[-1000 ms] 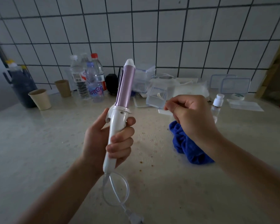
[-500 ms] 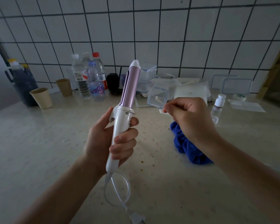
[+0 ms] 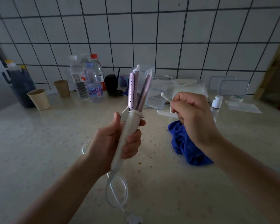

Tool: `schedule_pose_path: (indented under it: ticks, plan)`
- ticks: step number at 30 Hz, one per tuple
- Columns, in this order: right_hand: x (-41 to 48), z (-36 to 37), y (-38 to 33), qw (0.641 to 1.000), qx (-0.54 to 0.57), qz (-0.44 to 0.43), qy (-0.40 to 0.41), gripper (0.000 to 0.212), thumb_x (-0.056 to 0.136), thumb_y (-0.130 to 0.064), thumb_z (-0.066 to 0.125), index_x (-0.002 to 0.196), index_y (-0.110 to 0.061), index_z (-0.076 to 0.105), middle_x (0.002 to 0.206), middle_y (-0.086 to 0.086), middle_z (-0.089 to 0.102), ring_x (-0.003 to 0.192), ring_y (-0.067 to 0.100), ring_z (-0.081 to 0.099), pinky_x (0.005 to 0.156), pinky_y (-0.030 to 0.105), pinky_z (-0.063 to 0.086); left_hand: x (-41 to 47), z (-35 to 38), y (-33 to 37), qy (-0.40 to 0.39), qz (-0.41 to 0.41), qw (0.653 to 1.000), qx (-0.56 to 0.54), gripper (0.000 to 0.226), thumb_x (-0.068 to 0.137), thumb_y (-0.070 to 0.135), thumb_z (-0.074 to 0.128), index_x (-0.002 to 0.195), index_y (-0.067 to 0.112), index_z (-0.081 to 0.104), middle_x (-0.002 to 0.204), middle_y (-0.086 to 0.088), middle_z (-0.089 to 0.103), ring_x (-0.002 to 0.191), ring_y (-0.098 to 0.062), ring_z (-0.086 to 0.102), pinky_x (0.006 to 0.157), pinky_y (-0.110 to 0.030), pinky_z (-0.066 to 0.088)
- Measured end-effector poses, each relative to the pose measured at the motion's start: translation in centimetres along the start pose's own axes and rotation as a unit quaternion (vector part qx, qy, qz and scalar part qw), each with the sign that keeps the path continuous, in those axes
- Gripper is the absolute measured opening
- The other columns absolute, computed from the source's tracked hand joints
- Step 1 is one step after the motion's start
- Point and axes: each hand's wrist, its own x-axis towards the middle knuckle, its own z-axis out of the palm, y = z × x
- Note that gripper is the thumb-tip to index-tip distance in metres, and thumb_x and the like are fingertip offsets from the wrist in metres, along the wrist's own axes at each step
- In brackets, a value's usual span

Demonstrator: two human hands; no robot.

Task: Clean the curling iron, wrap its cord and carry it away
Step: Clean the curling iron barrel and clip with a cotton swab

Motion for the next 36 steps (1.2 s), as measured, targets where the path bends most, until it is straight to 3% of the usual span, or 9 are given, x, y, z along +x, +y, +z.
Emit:
schedule_pose_path:
  ticks: [5, 13, 16, 18, 21, 23, 28, 34, 36]
  plan:
    - [-0.1, 0.1, 0.0, 0.998, -0.055, -0.014, -0.019, 0.020, 0.099, -0.002, 0.066, 0.082, -0.005, 0.076, 0.048, 0.007, 0.049, 0.041, 0.003, 0.035, 0.042, 0.015, 0.030, 0.2, 0.4, -0.3, 0.070, 0.024, 0.990, 0.121, 0.062, 0.101, 0.059, 0.035, 0.122, 0.007, 0.062, 0.071, -0.007, 0.045, 0.051, -0.014, 0.042, 0.048, -0.027, 0.032]
    - [0.1, 0.2, 0.1, 0.995, -0.094, -0.014, 0.002, 0.012, 0.095, -0.010, 0.075, 0.087, -0.016, 0.081, 0.064, 0.011, 0.070, 0.055, 0.034, 0.058, 0.050, 0.042, 0.048, 0.2, 1.2, -1.0, 0.146, 0.070, 0.946, 0.281, 0.068, 0.097, 0.054, 0.043, 0.126, -0.007, 0.053, 0.072, -0.013, 0.057, 0.051, -0.021, 0.046, 0.046, -0.030, 0.040]
    - [0.1, 0.3, -0.1, 0.995, -0.103, -0.007, 0.015, 0.011, 0.094, -0.012, 0.076, 0.085, -0.018, 0.079, 0.065, 0.012, 0.071, 0.063, 0.042, 0.062, 0.053, 0.047, 0.050, 0.2, 1.5, -1.3, 0.144, 0.090, 0.927, 0.336, 0.062, 0.094, 0.057, 0.046, 0.117, 0.000, 0.057, 0.072, -0.014, 0.057, 0.052, -0.021, 0.047, 0.045, -0.030, 0.041]
    - [0.3, 0.0, 0.1, 0.994, -0.100, 0.007, 0.032, 0.011, 0.093, -0.011, 0.076, 0.083, -0.016, 0.075, 0.064, 0.010, 0.069, 0.058, 0.038, 0.061, 0.049, 0.044, 0.049, 0.3, 1.6, -1.4, 0.137, 0.096, 0.918, 0.360, 0.057, 0.093, 0.060, 0.047, 0.111, 0.007, 0.059, 0.073, -0.014, 0.056, 0.052, -0.021, 0.047, 0.045, -0.029, 0.041]
    - [0.4, -0.4, 0.7, 0.994, -0.102, 0.003, 0.044, 0.017, 0.092, -0.007, 0.075, 0.078, -0.013, 0.070, 0.053, 0.001, 0.061, 0.042, 0.012, 0.046, 0.042, 0.026, 0.039, 0.3, 1.5, -1.5, 0.143, 0.108, 0.898, 0.402, 0.053, 0.096, 0.061, 0.045, 0.106, 0.011, 0.060, 0.072, -0.016, 0.054, 0.054, -0.023, 0.046, 0.045, -0.031, 0.041]
    - [0.2, -0.2, 1.0, 0.994, -0.108, -0.004, 0.027, 0.019, 0.092, -0.005, 0.075, 0.076, -0.013, 0.069, 0.052, 0.001, 0.058, 0.042, 0.006, 0.041, 0.041, 0.018, 0.035, 0.3, 1.5, -1.6, 0.152, 0.114, 0.891, 0.413, 0.047, 0.099, 0.058, 0.045, 0.104, 0.015, 0.061, 0.072, -0.016, 0.055, 0.054, -0.024, 0.047, 0.045, -0.032, 0.041]
    - [-0.9, 1.4, 2.0, 0.990, -0.136, -0.006, -0.044, 0.022, 0.091, -0.009, 0.077, 0.074, -0.021, 0.070, 0.054, -0.004, 0.063, 0.042, 0.011, 0.047, 0.041, 0.031, 0.041, 0.3, 1.5, -1.6, 0.160, 0.114, 0.885, 0.422, 0.041, 0.098, 0.056, 0.043, 0.099, 0.020, 0.062, 0.069, -0.016, 0.054, 0.052, -0.023, 0.047, 0.044, -0.034, 0.039]
    - [0.5, -0.5, 1.5, 0.992, -0.121, -0.018, 0.024, 0.015, 0.092, -0.009, 0.075, 0.078, -0.015, 0.073, 0.060, 0.007, 0.065, 0.045, 0.018, 0.047, 0.044, 0.027, 0.040, 0.4, 1.6, -1.7, 0.162, 0.111, 0.876, 0.441, 0.046, 0.101, 0.052, 0.040, 0.106, 0.011, 0.060, 0.071, -0.017, 0.054, 0.054, -0.024, 0.047, 0.046, -0.034, 0.040]
    - [0.5, -0.6, 1.6, 0.993, -0.117, -0.019, 0.022, 0.016, 0.092, -0.009, 0.076, 0.078, -0.016, 0.073, 0.058, 0.005, 0.065, 0.045, 0.013, 0.046, 0.044, 0.026, 0.038, 0.3, 1.6, -1.7, 0.162, 0.110, 0.877, 0.438, 0.046, 0.100, 0.055, 0.041, 0.106, 0.013, 0.060, 0.072, -0.016, 0.054, 0.054, -0.023, 0.048, 0.046, -0.034, 0.041]
